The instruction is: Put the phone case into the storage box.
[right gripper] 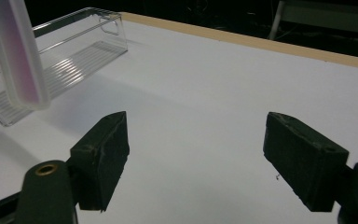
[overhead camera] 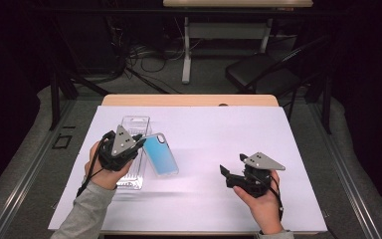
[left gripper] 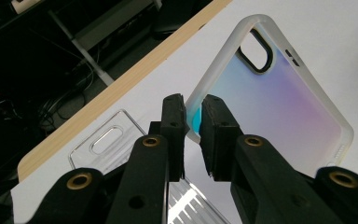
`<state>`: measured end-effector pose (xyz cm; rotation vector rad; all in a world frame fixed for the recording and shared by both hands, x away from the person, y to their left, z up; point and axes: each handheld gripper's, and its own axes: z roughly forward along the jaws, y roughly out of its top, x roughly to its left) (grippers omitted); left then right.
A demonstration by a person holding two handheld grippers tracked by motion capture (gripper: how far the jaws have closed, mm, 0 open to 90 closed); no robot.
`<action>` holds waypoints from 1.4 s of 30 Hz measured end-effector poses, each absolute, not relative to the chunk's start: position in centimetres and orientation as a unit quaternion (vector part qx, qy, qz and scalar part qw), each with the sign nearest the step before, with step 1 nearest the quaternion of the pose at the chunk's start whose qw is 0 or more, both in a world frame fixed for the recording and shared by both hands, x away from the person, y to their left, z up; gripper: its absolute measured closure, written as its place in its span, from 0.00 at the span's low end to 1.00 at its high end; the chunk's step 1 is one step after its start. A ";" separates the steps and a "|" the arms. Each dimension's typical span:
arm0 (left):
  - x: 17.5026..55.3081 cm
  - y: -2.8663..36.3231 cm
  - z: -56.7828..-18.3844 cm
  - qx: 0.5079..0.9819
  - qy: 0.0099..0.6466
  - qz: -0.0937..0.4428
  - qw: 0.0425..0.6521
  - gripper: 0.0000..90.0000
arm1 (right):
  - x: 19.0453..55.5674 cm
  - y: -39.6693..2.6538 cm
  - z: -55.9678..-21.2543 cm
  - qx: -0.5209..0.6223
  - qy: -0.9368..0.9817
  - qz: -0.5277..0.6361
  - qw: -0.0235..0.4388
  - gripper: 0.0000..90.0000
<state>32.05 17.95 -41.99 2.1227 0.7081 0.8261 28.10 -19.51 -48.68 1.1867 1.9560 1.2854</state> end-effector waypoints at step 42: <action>34.8 18.7 -38.8 0.831 0.270 0.348 0.341 0.89 | 27.8 -22.7 -50.9 0.476 0.716 0.441 0.258 0.25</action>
